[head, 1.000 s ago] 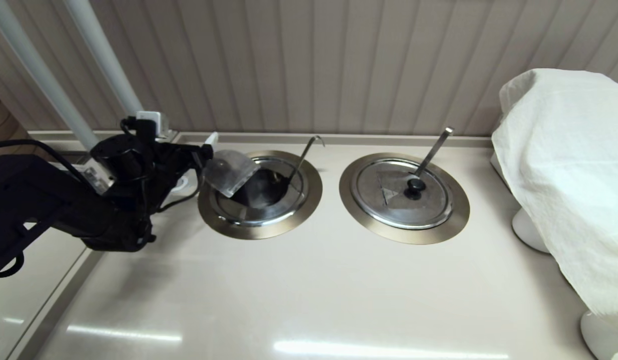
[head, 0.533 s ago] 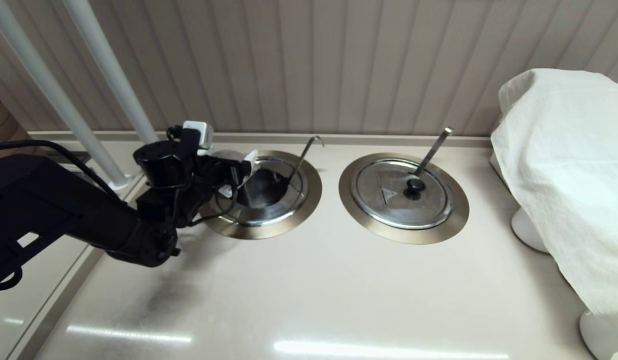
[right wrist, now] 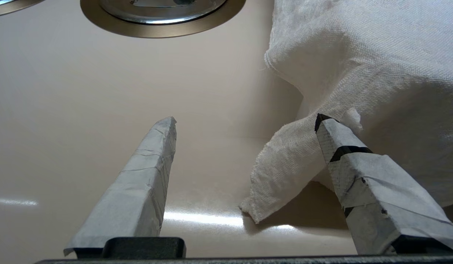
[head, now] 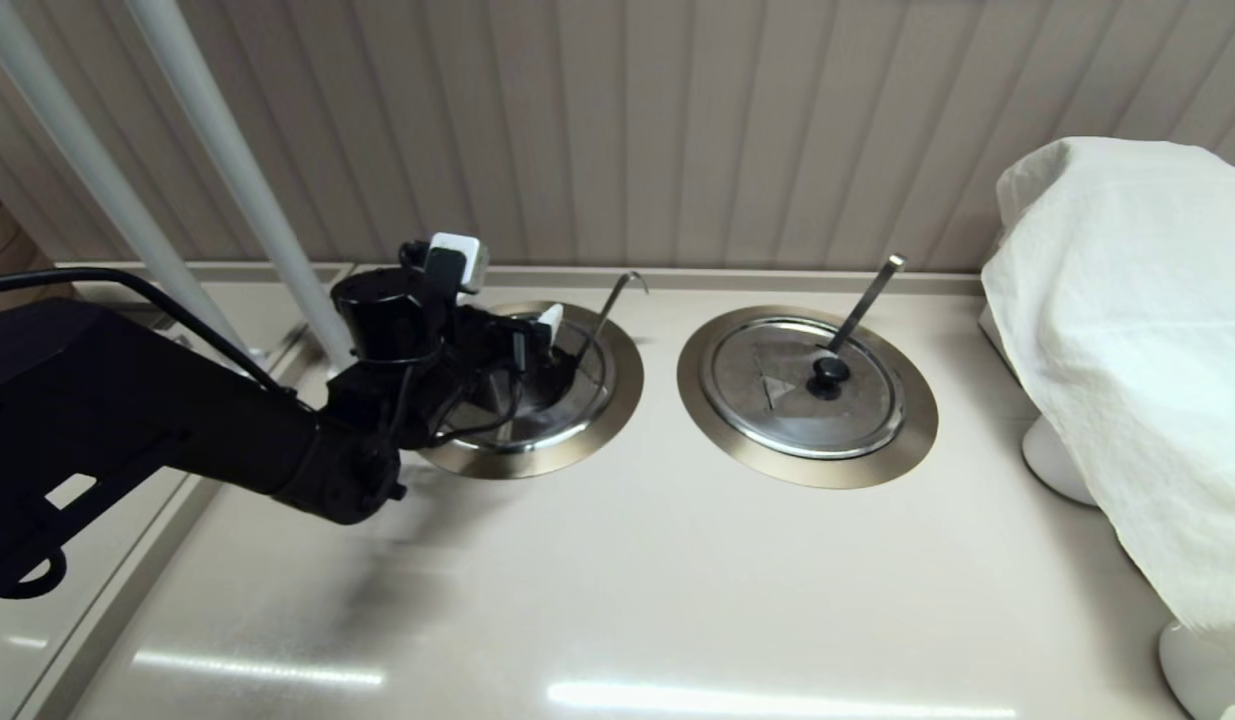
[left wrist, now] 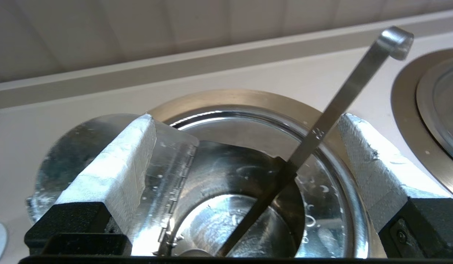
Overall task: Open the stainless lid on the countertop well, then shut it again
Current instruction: Stir with a spoon
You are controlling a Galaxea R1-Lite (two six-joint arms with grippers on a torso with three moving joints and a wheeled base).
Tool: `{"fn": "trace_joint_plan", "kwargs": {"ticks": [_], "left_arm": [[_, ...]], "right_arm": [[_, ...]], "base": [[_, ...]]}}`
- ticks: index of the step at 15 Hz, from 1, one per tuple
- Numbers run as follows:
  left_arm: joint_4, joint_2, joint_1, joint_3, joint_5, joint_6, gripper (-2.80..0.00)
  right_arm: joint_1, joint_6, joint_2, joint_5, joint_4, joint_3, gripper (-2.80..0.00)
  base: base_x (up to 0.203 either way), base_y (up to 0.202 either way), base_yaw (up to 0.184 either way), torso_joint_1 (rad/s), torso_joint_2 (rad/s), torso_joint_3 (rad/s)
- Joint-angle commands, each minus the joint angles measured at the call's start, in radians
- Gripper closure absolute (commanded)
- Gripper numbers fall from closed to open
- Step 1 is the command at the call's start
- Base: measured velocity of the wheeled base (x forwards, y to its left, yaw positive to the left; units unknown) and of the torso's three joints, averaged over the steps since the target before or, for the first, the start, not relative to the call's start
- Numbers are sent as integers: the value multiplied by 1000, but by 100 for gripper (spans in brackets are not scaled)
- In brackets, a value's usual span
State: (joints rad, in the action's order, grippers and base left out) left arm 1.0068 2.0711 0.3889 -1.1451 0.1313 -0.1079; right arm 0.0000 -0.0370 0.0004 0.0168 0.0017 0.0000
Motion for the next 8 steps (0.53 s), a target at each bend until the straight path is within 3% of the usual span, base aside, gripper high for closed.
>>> {"fn": "trace_joint_plan", "kwargs": {"ticks": [1, 4, 8], "left_arm": [[-84, 9, 11, -62, -2, -4, -280], [-197, 58, 13, -212, -7, -4, -280], [-238, 180, 13, -365, -16, -3, -280]], "right_arm": [[0, 0, 0, 0, 0, 0, -280], [0, -1, 0, 0, 0, 0, -280], [0, 0, 0, 0, 0, 0, -280]], "base": [[0, 0, 0, 0, 0, 0], [0, 0, 0, 0, 0, 0], [0, 0, 0, 0, 0, 0]]}}
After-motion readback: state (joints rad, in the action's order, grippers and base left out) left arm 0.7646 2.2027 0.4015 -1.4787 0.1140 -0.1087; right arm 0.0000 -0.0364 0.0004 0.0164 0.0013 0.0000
